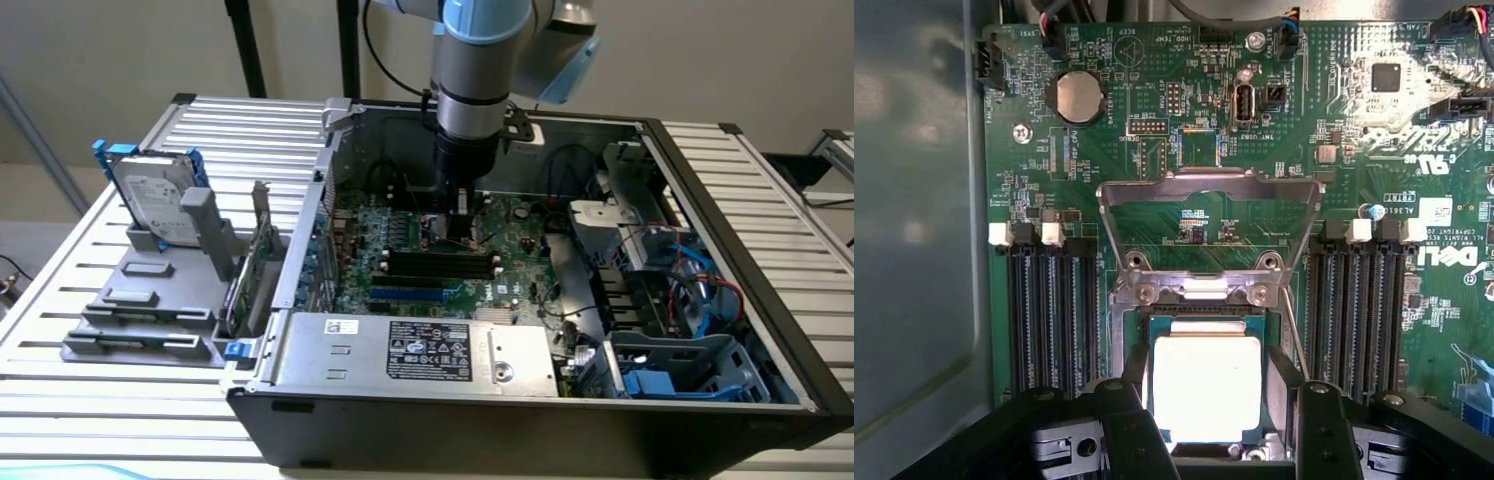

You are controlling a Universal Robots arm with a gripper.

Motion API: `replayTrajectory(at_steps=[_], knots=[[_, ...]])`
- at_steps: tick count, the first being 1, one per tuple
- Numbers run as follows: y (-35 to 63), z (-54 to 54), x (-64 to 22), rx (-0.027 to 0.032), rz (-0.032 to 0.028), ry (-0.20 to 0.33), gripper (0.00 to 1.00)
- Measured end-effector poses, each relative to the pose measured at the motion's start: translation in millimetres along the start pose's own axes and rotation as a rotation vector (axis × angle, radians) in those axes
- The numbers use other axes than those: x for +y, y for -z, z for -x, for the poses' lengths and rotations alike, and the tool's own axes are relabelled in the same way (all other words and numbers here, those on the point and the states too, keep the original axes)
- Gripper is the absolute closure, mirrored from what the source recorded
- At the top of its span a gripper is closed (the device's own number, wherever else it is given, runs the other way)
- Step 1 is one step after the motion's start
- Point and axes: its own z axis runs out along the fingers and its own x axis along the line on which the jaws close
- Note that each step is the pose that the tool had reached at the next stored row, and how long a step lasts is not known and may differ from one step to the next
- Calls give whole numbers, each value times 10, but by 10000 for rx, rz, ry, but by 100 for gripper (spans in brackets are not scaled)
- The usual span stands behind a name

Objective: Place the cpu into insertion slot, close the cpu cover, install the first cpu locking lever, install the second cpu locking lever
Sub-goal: 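Place the cpu into insertion slot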

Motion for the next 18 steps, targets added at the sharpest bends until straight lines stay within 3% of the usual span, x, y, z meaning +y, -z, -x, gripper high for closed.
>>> replayTrajectory(at_steps=[18], knots=[[-32, -12, -1, -1, 0, -60, 45]])
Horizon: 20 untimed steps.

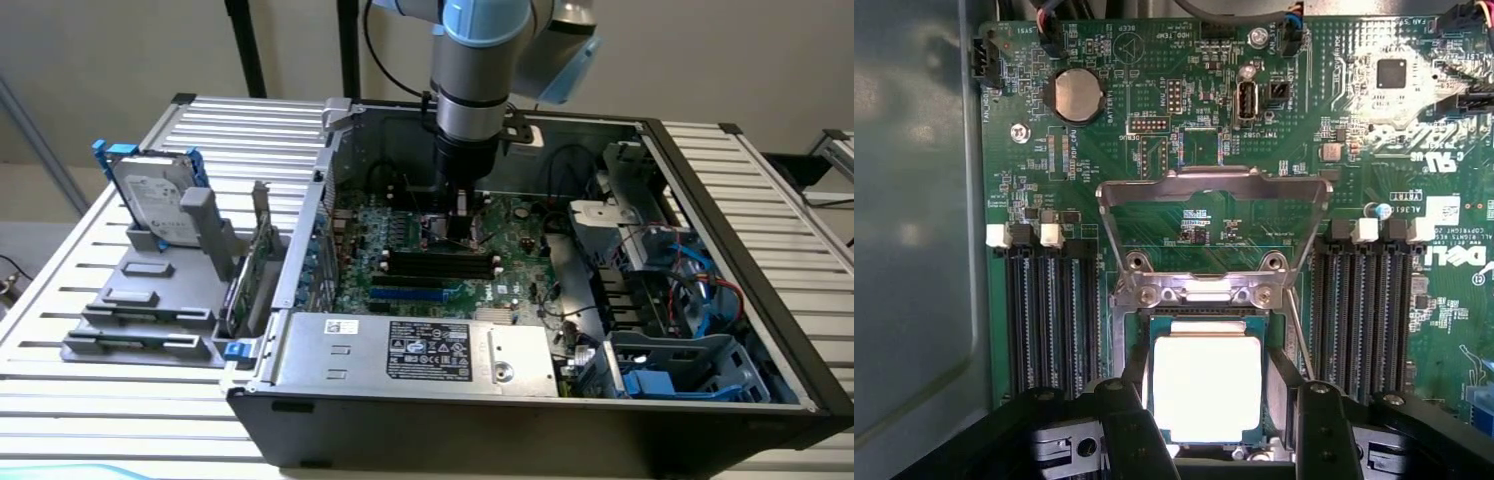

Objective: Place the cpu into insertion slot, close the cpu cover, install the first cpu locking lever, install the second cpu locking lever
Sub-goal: 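Place the cpu into insertion slot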

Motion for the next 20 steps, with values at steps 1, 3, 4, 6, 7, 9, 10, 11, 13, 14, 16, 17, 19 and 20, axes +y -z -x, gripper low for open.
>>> replayTrajectory(at_steps=[1, 3, 4, 6, 7, 9, 10, 11, 13, 14, 16, 17, 19, 20], knots=[[-1, -1, 0, 0, 0, -4, 45], [-4, -5, 0, 0, 1, -12, 45], [-5, -6, 0, -1, 1, -13, 45], [-7, -8, 0, -2, 0, -17, 45], [-8, -9, 0, -2, 0, -19, 45], [-11, -10, 0, -2, 0, -20, 45], [-12, -10, 0, -3, 0, -21, 45], [-12, -11, 0, -3, 0, -21, 45], [-14, -11, 0, -3, 0, -24, 45], [-14, -11, 0, -2, 1, -25, 45], [-15, -11, -1, -2, 1, -29, 45], [-15, -11, -1, -1, 1, -31, 45], [-16, -11, -1, -2, 1, -36, 45], [-16, -11, -1, -2, 2, -39, 45]])
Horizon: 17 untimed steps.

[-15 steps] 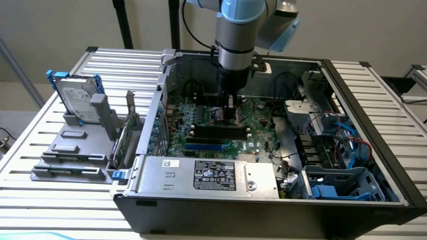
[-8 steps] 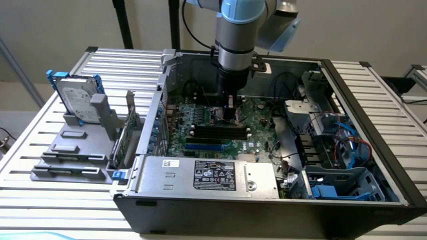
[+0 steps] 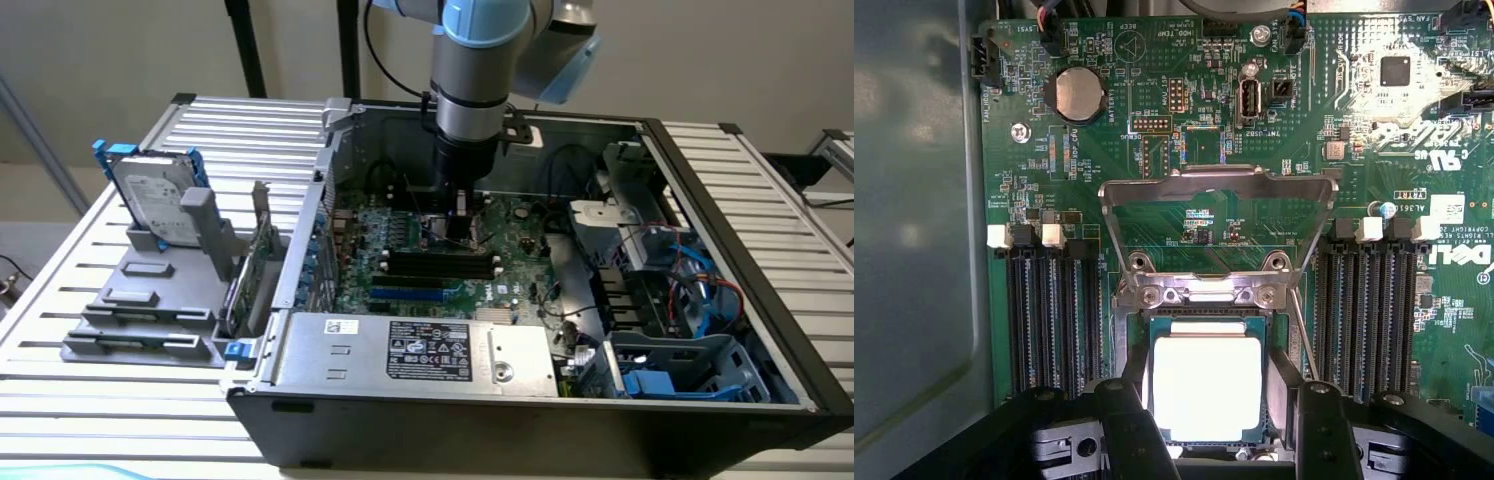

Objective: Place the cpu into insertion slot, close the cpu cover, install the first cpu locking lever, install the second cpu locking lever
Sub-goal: 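Place the cpu into insertion slot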

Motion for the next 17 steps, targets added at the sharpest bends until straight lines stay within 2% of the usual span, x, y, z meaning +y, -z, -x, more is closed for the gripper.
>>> replayTrajectory(at_steps=[12, 14, 15, 17], knots=[[-3, 0, -5, 6, 0, -9, 45], [-4, -1, -4, 5, 2, -9, 44], [-4, -1, -4, 5, 2, -9, 37], [-2, 0, -5, 1, 0, -9, 37]])
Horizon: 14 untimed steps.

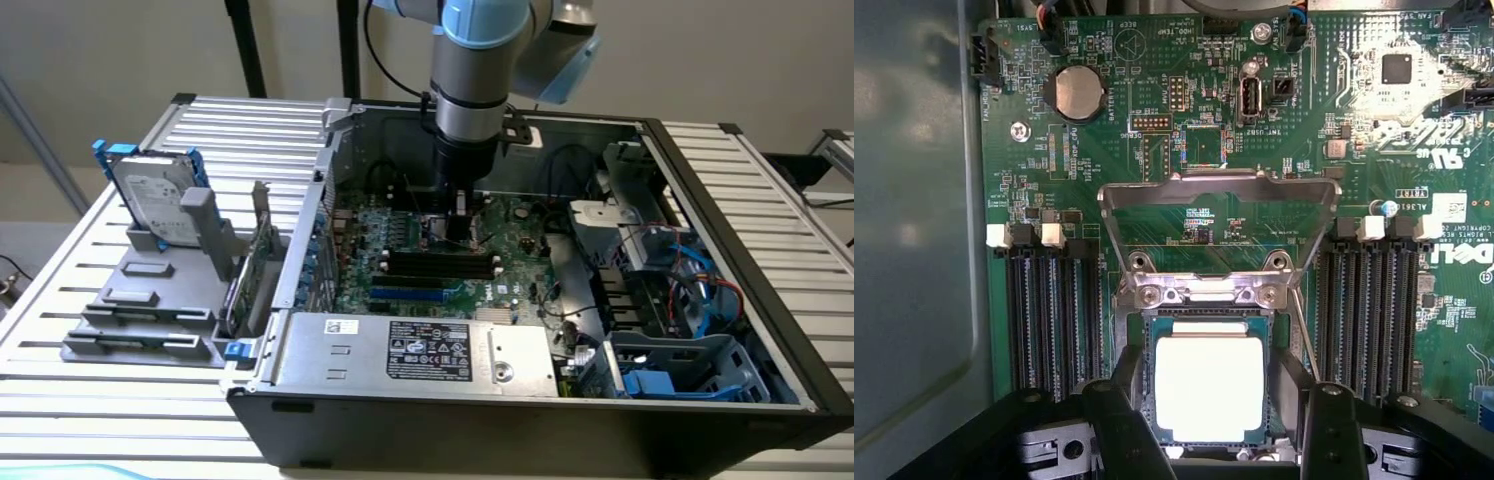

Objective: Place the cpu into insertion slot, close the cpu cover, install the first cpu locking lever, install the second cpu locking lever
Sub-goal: 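Place the cpu into insertion slot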

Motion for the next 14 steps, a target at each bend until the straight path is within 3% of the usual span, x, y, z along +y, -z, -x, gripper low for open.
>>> replayTrajectory(at_steps=[8, 11, 13, 14], knots=[[146, -1, -1, 3, -4, 1, 37], [190, 5, -31, 4, -4, 0, 46], [206, 14, -72, 7, -2, 0, 58], [214, 20, -103, 6, -3, -1, 58]])
